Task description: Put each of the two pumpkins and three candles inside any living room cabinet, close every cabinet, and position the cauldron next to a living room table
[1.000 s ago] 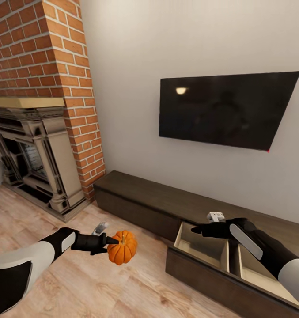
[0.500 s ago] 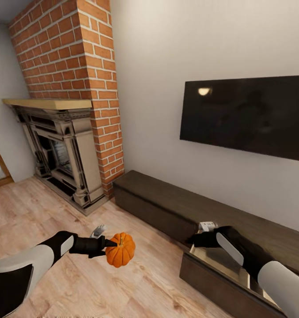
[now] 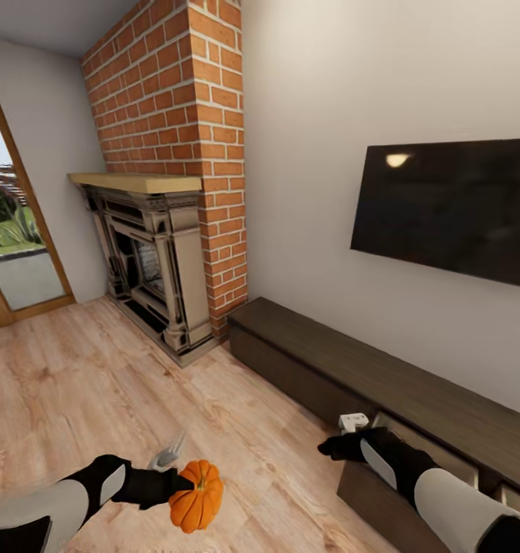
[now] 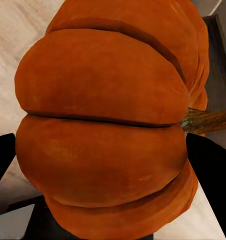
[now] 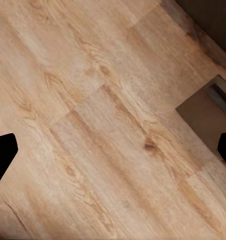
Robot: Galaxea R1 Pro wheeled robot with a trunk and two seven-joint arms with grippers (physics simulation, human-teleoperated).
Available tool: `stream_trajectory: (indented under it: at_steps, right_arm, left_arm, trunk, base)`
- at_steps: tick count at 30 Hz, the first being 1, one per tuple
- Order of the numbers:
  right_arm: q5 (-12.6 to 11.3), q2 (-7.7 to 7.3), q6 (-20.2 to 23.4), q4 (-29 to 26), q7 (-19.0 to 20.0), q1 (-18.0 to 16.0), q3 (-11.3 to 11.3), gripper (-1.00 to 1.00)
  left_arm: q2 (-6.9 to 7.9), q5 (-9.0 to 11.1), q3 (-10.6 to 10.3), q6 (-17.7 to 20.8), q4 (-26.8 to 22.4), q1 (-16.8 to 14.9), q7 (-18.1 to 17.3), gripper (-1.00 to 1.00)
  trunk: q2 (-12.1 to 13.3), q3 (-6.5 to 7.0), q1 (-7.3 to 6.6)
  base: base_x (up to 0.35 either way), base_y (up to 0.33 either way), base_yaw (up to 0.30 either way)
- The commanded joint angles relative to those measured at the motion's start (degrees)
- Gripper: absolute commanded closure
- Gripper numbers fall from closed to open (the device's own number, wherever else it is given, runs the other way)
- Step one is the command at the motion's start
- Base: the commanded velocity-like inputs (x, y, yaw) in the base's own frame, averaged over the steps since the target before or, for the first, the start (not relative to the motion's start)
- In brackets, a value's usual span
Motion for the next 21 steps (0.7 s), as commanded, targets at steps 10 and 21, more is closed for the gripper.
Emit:
stream_trajectory:
  at_steps: [10, 21]
  right_arm:
    - [3.04, 1.79, -10.37, 4.70, 0.15, 3.68, 0.05, -1.00]
    - [3.90, 2.12, -11.73, 4.69, 0.13, 4.74, 0.09, -1.00]
  left_arm:
    - [0.28, 0.56, 0.76, -6.84, 0.06, 6.83, 0.22, 1.00]
    - [0.21, 0.64, 0.76, -11.08, 0.00, 7.96, 0.17, 1.00]
  trunk:
    - [4.02, 1.81, -2.20]
    - [8.44, 3.78, -4.62]
  base:
    - [0.000, 0.000, 0.290]
    - [0.000, 0.000, 0.290]
